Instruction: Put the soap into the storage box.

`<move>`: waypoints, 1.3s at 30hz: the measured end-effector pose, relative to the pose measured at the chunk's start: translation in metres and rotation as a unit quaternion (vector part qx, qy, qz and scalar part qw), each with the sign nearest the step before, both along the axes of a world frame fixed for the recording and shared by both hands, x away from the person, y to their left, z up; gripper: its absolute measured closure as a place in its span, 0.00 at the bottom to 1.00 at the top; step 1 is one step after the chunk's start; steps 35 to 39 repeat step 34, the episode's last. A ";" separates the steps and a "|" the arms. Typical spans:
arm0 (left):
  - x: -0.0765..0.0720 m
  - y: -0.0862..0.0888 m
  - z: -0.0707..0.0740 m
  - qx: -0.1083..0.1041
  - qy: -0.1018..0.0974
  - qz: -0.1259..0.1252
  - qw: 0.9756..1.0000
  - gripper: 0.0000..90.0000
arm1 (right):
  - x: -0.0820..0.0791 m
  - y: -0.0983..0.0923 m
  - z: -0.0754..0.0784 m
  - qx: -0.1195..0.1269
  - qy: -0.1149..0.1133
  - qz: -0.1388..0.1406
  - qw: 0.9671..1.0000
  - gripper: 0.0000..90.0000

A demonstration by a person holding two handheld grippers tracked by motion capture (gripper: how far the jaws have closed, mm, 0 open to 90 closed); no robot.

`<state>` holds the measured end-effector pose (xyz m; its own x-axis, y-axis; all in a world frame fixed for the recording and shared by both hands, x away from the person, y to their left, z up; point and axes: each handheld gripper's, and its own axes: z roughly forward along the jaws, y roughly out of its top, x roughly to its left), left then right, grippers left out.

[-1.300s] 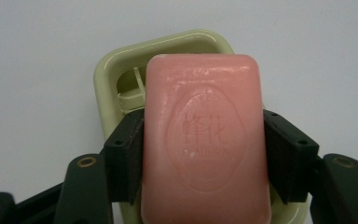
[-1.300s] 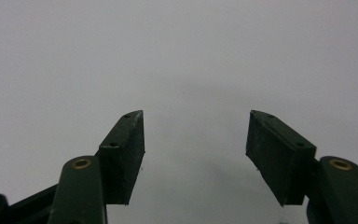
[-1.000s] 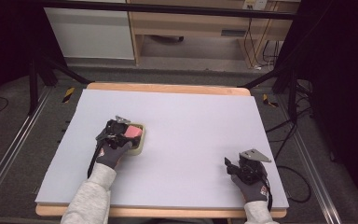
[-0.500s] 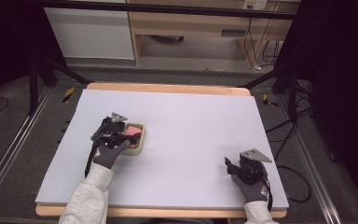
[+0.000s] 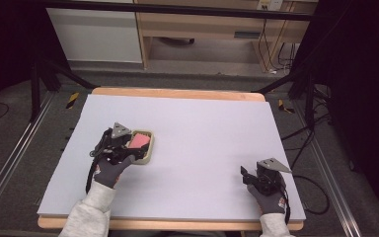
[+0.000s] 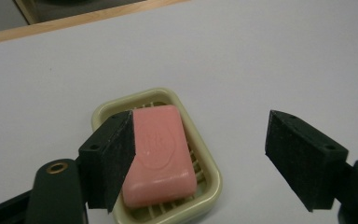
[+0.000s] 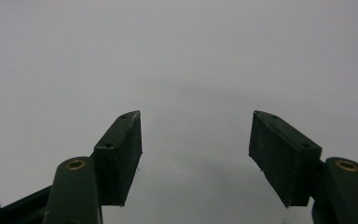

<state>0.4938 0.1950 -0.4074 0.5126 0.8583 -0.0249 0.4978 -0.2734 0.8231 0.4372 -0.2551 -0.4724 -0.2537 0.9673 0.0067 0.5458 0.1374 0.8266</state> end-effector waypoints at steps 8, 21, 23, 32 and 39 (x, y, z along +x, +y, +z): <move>-0.021 0.024 -0.010 0.012 -0.012 0.015 1.000 0.25 | 0.000 -0.002 0.000 0.003 0.002 -0.007 1.000 0.37; -0.043 0.074 -0.050 0.024 0.019 0.060 0.998 0.24 | -0.002 -0.008 0.001 0.006 -0.001 -0.013 1.000 0.35; -0.044 0.082 -0.055 0.026 0.025 0.073 0.997 0.24 | -0.002 -0.009 0.001 0.006 0.001 -0.013 1.000 0.35; -0.039 0.100 -0.065 0.046 0.037 0.103 0.993 0.25 | 0.000 -0.011 -0.002 -0.004 0.012 -0.020 1.000 0.34; -0.038 0.102 -0.067 0.048 0.039 0.106 0.992 0.25 | 0.000 -0.012 -0.002 -0.003 0.014 -0.019 1.000 0.34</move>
